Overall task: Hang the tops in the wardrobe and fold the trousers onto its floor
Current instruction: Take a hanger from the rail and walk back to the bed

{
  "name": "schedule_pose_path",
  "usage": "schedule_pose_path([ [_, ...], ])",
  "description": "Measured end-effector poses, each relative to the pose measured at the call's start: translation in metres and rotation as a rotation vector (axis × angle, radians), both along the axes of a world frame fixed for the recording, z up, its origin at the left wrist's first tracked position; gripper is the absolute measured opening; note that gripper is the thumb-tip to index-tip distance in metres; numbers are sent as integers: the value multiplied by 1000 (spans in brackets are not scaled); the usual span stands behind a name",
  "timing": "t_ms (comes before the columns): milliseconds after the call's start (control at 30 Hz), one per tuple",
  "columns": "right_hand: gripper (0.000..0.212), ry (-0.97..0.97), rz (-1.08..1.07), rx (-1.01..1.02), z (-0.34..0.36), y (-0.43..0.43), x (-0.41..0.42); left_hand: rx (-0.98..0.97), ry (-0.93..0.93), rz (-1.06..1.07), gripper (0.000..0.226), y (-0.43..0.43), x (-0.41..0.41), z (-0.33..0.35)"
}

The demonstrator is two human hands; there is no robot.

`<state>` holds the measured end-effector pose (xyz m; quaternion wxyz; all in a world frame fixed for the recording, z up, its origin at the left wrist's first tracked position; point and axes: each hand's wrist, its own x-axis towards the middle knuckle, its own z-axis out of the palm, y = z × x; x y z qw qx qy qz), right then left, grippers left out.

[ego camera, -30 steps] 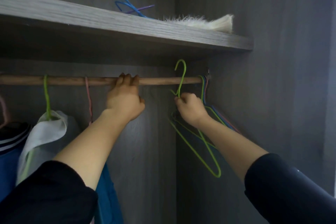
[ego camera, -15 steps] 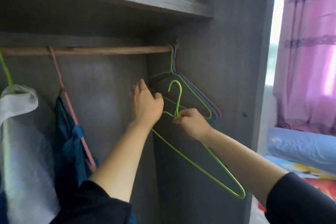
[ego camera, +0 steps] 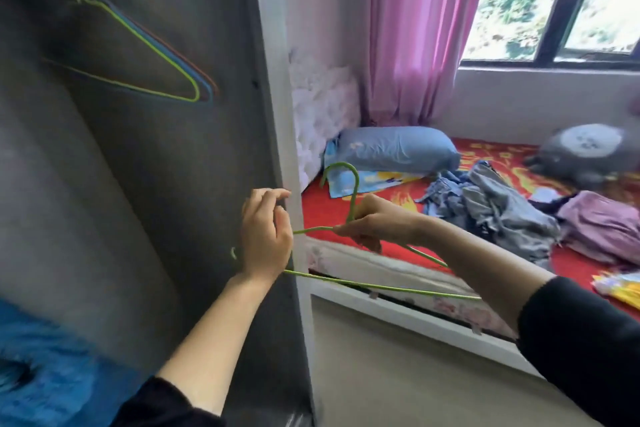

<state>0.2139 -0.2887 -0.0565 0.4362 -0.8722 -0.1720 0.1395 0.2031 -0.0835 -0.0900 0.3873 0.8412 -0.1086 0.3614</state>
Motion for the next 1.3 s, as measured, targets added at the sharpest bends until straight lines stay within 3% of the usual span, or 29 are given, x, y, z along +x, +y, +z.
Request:
schedule_pose_path([
  [233,39,162,-185,-167,-55,-181,-33,80,307,-199,29,-176,8,-66],
  [500,35,226,-486,-210,-94,-396,-102,217,601,-422,26,-406,-1,-121],
  [767,43,136,-995,-190,-131,-558,-139,342,671,-683,24,-599,-3,-135],
  [1167,45,276,-1289,-169,-194,-772,-65,540,783,-742,27,-832,113,-208],
  [1300,37,334,-1390,-163,-211,-841,-46,641,831,-765,29,-912,148,-227],
])
